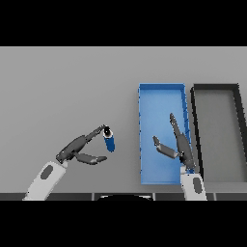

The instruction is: Pick up the blue pipe and place it into the blue bin.

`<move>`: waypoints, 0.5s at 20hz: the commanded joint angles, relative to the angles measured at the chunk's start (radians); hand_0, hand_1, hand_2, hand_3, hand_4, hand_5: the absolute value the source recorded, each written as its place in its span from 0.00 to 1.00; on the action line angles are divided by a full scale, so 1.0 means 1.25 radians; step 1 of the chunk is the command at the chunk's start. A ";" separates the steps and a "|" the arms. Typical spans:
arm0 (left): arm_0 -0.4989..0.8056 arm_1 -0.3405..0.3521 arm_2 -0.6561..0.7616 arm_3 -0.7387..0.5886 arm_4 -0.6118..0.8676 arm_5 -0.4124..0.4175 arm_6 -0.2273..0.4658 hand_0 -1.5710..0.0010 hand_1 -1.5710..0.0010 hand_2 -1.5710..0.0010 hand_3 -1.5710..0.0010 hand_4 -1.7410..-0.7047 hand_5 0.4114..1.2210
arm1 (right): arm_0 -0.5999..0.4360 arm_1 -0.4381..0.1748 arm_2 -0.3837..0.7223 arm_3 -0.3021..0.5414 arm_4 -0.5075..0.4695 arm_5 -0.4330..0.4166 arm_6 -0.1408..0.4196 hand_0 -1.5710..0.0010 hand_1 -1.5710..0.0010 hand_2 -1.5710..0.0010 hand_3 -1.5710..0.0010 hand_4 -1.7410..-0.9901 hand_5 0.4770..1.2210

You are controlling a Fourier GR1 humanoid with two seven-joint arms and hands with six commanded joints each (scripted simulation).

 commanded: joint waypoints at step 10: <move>-0.094 -0.132 -0.034 0.157 -0.039 -0.008 -0.033 1.00 1.00 1.00 1.00 0.55 0.10 | 0.012 -0.008 -0.009 -0.016 -0.007 0.000 -0.004 1.00 1.00 1.00 1.00 0.72 0.18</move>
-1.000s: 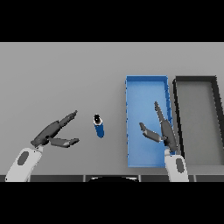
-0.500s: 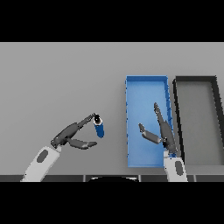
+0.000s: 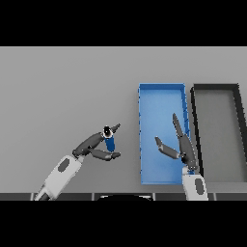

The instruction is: Pick up the blue pipe and place it into the blue bin.

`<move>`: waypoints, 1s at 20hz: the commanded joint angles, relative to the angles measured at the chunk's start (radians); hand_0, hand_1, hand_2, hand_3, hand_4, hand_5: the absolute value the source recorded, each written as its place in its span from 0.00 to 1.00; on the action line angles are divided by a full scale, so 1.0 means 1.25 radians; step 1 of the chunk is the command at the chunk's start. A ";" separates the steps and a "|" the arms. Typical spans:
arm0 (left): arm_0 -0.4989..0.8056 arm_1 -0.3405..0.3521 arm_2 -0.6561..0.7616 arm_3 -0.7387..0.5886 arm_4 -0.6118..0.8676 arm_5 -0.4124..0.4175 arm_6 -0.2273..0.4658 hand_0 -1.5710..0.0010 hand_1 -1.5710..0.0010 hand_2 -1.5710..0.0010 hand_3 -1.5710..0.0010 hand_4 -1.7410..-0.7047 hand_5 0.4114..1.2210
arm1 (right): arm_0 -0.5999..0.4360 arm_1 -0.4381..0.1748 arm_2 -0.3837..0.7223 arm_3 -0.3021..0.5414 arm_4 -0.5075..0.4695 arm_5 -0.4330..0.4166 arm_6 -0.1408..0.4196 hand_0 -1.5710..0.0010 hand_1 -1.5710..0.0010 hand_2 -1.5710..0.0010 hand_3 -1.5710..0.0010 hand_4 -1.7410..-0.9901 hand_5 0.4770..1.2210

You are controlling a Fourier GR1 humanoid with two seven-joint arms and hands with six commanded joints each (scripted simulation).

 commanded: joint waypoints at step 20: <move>0.003 -0.099 -0.015 -0.051 0.022 0.075 -0.091 0.05 0.04 0.04 0.09 0.02 0.97 | -0.020 0.005 -0.006 0.026 -0.001 -0.004 0.008 1.00 1.00 1.00 1.00 0.74 0.17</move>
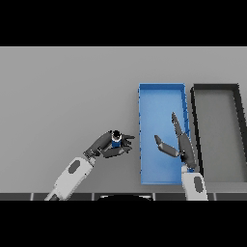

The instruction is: Pick up the blue pipe and place it into the blue bin.

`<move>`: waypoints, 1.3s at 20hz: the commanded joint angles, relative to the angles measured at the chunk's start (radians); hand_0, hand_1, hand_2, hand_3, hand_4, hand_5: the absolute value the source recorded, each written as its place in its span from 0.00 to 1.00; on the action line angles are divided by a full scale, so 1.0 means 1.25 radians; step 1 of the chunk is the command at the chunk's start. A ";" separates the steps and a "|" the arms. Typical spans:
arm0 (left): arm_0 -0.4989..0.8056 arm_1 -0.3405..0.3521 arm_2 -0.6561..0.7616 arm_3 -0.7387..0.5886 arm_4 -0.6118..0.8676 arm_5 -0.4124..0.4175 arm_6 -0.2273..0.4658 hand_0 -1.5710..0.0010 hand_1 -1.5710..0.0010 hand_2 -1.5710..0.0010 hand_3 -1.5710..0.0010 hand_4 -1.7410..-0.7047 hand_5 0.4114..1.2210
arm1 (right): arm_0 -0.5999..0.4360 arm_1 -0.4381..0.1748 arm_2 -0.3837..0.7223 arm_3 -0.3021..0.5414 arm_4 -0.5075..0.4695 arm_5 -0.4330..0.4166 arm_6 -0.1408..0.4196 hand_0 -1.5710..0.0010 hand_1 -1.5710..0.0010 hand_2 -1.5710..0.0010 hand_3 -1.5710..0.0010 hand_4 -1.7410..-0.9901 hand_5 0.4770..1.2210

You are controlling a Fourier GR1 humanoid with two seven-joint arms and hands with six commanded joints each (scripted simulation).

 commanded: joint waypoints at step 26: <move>-0.046 0.002 -0.025 -0.103 -0.006 -0.007 0.136 0.00 0.00 0.00 0.05 0.00 1.00 | -0.059 -0.165 -0.012 -0.212 -0.381 0.271 0.101 1.00 1.00 1.00 1.00 0.57 0.03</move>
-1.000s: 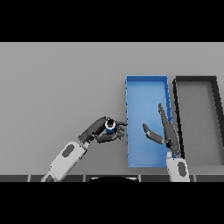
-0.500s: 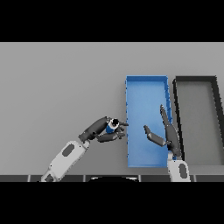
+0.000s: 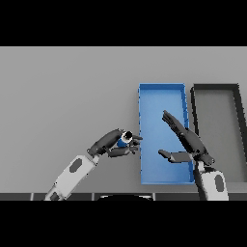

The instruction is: Pick up the blue pipe and place it into the blue bin.

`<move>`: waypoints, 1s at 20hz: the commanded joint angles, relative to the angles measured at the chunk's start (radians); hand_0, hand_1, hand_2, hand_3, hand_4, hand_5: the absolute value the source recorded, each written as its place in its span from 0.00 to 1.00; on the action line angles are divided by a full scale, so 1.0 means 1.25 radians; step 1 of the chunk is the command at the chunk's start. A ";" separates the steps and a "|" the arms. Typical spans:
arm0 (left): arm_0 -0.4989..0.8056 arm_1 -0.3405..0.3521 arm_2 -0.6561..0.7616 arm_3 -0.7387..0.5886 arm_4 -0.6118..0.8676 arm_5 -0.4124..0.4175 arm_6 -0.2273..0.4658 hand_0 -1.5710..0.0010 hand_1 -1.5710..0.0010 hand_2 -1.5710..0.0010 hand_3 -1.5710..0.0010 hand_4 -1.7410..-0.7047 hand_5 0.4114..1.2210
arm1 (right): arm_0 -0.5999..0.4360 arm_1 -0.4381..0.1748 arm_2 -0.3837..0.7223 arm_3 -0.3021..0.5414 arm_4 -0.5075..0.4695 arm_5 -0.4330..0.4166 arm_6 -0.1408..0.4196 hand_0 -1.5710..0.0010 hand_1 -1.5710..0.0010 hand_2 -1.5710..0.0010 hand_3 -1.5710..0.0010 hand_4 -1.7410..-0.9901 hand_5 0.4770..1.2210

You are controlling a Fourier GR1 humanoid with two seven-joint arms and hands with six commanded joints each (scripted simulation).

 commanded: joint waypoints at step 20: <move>0.000 0.020 0.008 -0.006 0.027 -0.046 -0.014 0.00 0.00 0.00 0.06 0.00 1.00 | -0.388 0.104 0.206 0.129 0.002 0.116 0.214 0.97 0.95 0.93 0.97 0.66 0.04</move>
